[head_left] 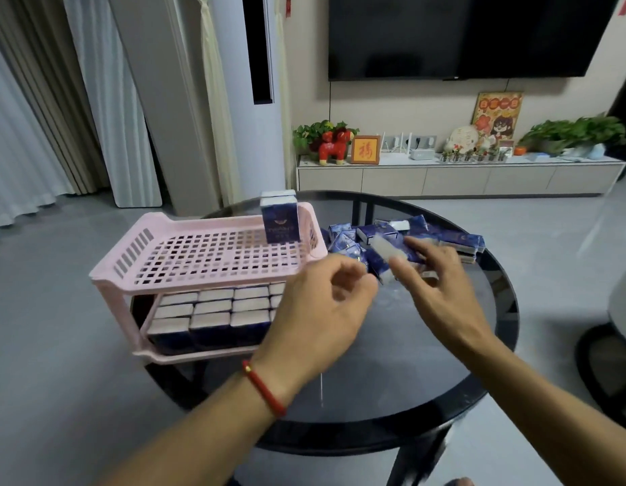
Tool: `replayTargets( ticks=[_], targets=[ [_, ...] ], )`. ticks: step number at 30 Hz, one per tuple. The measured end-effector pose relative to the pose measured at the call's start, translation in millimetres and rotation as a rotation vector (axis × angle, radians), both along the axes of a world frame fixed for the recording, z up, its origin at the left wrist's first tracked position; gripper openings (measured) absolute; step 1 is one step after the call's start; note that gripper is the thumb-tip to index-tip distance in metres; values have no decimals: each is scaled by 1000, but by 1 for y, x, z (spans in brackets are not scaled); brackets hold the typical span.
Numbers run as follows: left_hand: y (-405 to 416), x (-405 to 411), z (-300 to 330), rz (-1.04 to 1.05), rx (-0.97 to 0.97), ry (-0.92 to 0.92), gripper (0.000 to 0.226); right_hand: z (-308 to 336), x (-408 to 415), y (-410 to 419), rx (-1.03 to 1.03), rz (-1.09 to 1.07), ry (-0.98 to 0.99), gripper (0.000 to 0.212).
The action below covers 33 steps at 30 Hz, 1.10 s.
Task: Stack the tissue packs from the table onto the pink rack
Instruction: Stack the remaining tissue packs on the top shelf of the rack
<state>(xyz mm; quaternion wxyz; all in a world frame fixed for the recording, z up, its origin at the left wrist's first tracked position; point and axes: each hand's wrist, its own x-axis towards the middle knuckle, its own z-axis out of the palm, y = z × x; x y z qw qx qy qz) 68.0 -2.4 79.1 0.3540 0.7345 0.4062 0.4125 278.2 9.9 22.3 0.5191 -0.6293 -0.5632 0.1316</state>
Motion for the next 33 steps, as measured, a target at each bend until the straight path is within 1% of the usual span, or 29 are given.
replayTargets(
  ticks=[1, 3, 4, 5, 6, 8, 10, 11, 13, 15, 18, 20, 21, 23, 24, 25, 27, 30, 33],
  targets=[
    [1, 12, -13, -57, -180, -34, 20, 0, -7, -9, 27, 26, -52, 74],
    [4, 30, -30, -159, -510, -231, 27, -4, -15, -21, 80, 80, -161, 73],
    [6, 35, -36, -170, -621, -344, 25, -7, -17, -25, 80, 104, -213, 76],
    [8, 38, -41, -154, -681, -426, 22, -11, -17, -26, 64, 133, -262, 77],
    [10, 39, -46, -125, -708, -475, 21, -15, -15, -26, 41, 170, -309, 75],
    [12, 38, -52, -87, -738, -500, 24, -22, -7, -20, 1, 225, -373, 62],
    [13, 34, -56, -41, -768, -455, 22, -31, 5, -5, -34, 179, -404, 47],
    [12, 32, -58, -18, -792, -423, 18, -37, 13, 6, -57, 124, -443, 45],
    [11, 29, -62, 1, -826, -359, 11, -47, 26, 31, -113, 12, -609, 53],
    [13, 26, -68, 17, -786, -290, 12, -51, 34, 55, -205, -61, -754, 65],
    [16, 21, -75, 28, -741, -200, 15, -53, 37, 81, -290, -79, -849, 76],
    [16, 18, -77, 29, -724, -191, 19, -57, 37, 89, -249, -62, -854, 73],
    [16, 17, -78, 26, -715, -195, 21, -58, 36, 89, -210, -56, -839, 68],
    [14, 16, -77, 5, -691, -189, 19, -54, 37, 88, -123, -58, -821, 52],
    [12, 16, -77, -5, -673, -176, 15, -50, 37, 85, -81, -67, -785, 44],
    [10, 16, -77, -10, -652, -160, 12, -44, 38, 81, -47, -79, -701, 37],
    [6, 17, -78, -11, -611, -136, 9, -31, 42, 68, -80, -73, -450, 29],
    [2, 18, -78, 8, -557, -81, 13, -19, 55, 40, -178, 40, -87, 22],
    [-1, 19, -76, 47, -505, -46, 21, -12, 64, 11, -255, 188, 269, 27]
  ],
)
